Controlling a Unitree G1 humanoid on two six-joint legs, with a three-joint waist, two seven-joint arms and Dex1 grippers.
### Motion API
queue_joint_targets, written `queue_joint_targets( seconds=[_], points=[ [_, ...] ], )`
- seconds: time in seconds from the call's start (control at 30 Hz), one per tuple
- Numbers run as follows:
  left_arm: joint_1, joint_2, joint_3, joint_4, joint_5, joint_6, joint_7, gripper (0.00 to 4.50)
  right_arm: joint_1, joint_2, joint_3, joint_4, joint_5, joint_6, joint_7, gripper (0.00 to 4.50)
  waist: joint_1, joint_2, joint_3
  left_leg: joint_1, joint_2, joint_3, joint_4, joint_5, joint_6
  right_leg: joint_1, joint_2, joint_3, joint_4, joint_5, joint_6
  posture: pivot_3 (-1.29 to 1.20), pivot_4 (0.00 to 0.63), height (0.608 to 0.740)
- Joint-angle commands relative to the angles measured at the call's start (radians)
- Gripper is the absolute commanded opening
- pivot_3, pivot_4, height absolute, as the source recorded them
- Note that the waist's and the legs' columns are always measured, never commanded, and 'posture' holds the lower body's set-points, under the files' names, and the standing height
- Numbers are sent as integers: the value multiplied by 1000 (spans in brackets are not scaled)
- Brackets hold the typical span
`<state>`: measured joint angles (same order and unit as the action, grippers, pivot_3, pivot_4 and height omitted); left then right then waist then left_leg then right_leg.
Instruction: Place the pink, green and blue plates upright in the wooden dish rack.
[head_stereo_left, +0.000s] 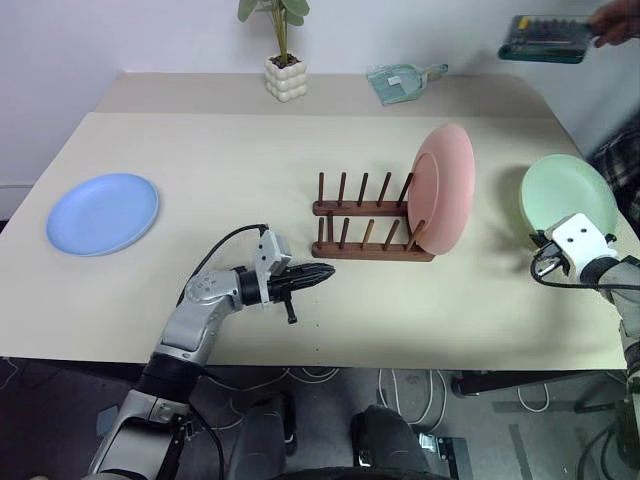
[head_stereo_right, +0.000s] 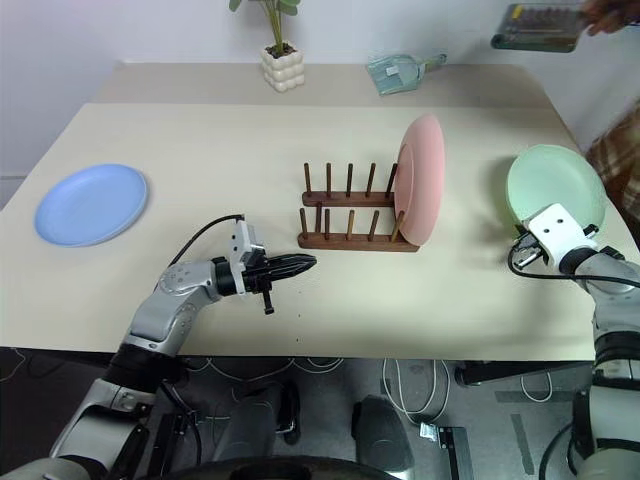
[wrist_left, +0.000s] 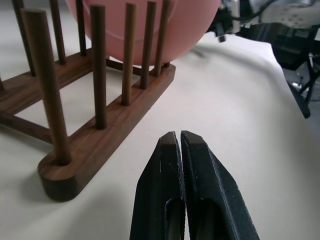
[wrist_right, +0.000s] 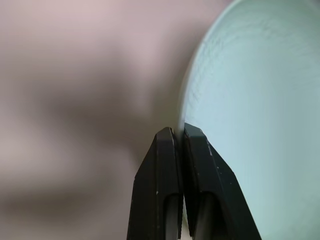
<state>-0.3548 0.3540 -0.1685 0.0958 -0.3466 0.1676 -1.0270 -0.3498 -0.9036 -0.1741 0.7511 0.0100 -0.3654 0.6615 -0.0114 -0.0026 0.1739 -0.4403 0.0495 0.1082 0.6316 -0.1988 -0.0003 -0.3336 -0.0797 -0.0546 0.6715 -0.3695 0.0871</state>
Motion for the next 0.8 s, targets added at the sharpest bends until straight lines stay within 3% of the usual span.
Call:
queue_joint_targets(
  seconds=[0.03,0.27,0.43,0.6,0.8],
  points=[
    [-4,7,22,-35,-12,-6,-1,73,150,-45,-137,-388,157,123,56,9,1,1,0,0,0,0,0,0,0,0,0,0,0,0,0,0,150,732],
    [-41,1,5,1,-13,-7,-36,73,422,-66,-460,-981,433,518,111,9,1,1,-1,0,0,-2,0,0,0,1,0,0,0,0,0,0,150,732],
    [-74,-19,-6,55,-7,-22,-65,73,338,-87,-605,-1216,719,741,60,9,-4,1,-1,0,0,-2,0,-1,1,2,0,0,0,0,0,0,150,732],
    [-95,-38,-12,86,3,-37,-77,73,154,-128,-569,-1335,992,858,-9,9,0,0,0,0,0,-4,-1,-2,2,1,0,0,0,0,0,0,150,732],
    [-80,-41,-5,49,4,-26,-65,73,-180,-55,-340,-1376,1375,892,-175,9,-2,-1,0,-2,0,-3,0,-3,4,0,-2,0,-1,0,0,0,150,732]
  ],
)
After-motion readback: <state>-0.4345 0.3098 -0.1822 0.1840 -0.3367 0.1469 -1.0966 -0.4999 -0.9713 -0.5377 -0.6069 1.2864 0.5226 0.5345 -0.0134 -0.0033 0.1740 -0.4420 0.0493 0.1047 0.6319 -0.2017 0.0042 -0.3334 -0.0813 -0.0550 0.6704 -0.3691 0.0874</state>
